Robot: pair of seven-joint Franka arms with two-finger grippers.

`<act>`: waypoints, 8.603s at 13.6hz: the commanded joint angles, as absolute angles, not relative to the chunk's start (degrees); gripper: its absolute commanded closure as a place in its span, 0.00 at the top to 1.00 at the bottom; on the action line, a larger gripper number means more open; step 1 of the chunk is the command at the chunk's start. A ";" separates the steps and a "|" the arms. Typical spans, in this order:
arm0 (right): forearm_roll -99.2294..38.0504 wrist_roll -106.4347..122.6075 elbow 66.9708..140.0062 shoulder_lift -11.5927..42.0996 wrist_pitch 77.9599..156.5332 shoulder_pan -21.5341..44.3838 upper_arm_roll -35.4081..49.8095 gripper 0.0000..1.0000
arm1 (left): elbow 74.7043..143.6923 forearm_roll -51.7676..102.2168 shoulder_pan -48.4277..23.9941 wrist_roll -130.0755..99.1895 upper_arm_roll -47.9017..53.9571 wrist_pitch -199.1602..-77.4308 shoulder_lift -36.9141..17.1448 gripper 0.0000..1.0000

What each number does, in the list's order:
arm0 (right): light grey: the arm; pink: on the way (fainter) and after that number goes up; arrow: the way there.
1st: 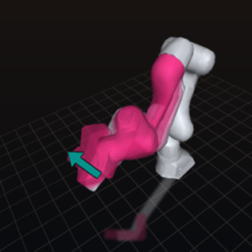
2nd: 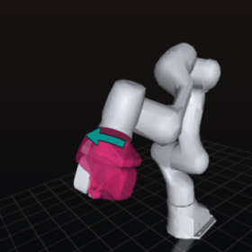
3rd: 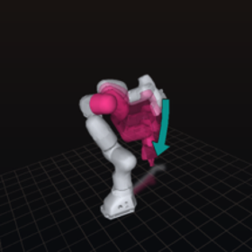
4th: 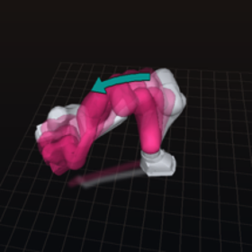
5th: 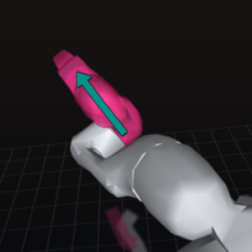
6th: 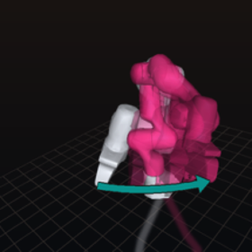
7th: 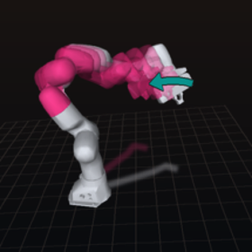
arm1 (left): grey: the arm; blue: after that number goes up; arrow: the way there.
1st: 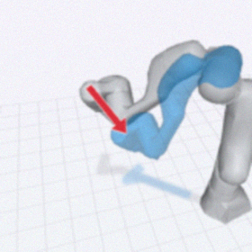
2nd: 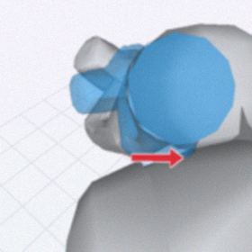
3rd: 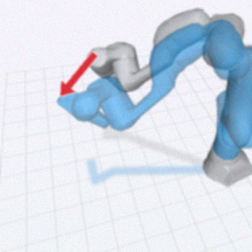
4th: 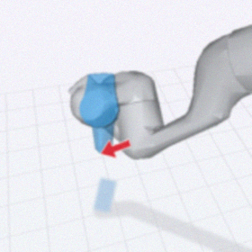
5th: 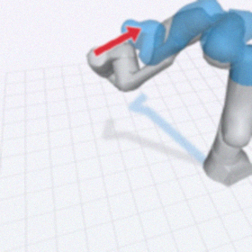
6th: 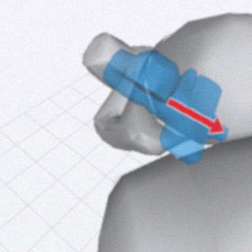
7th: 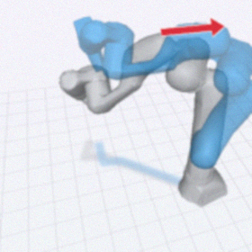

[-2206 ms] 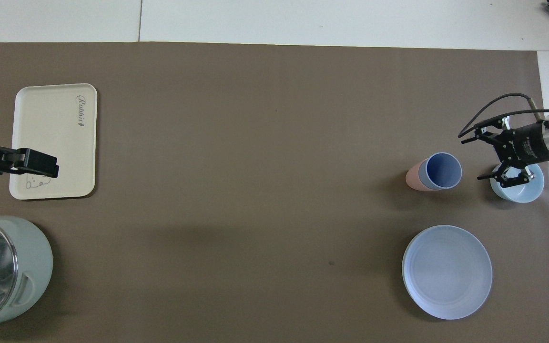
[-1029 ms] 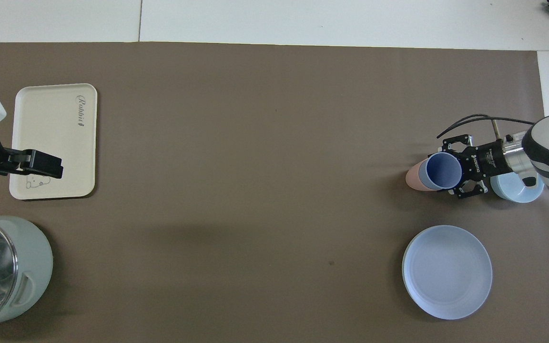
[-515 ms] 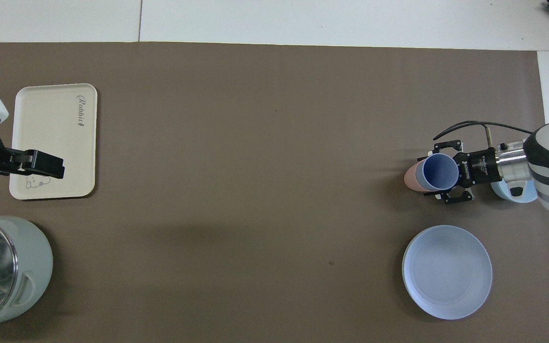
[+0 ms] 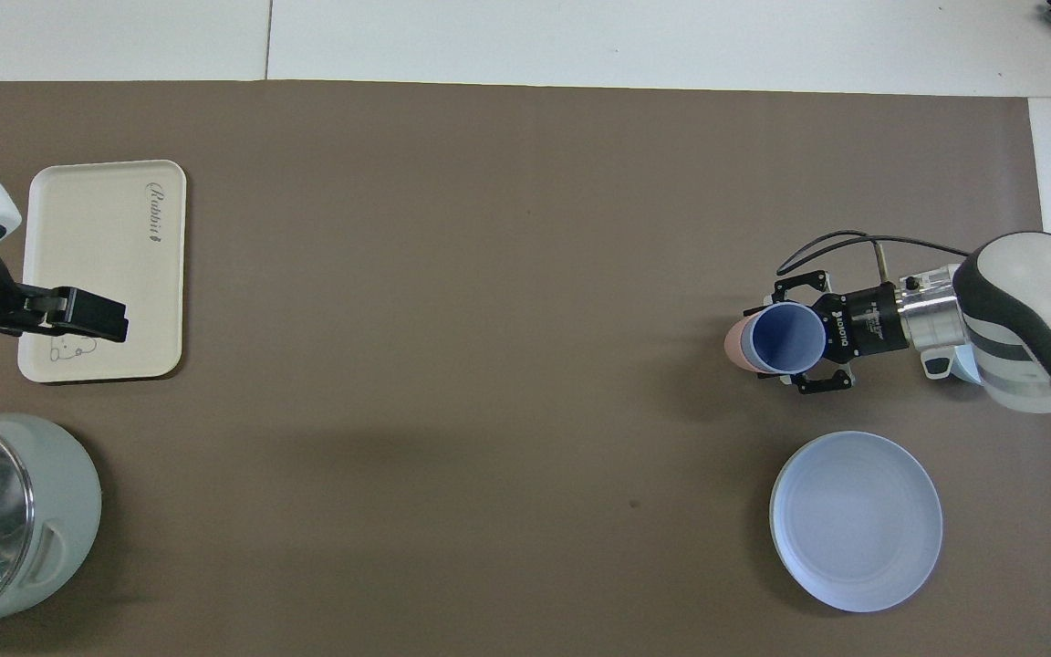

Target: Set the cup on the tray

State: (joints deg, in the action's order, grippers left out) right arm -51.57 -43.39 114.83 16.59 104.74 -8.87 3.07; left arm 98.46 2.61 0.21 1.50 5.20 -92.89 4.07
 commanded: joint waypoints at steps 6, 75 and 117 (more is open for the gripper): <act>-55.54 -63.69 116.11 8.44 113.88 5.34 3.16 0.00 | 102.48 8.34 -13.77 -30.44 5.01 -104.83 6.07 1.00; -59.51 -47.11 112.76 21.71 114.17 -14.77 2.29 0.91 | 104.88 11.98 15.30 23.12 3.78 -128.28 -12.31 1.00; 3.25 -9.14 87.01 1.14 88.59 1.93 2.99 1.00 | 98.26 0.00 -1.49 6.06 3.87 -89.64 6.24 1.00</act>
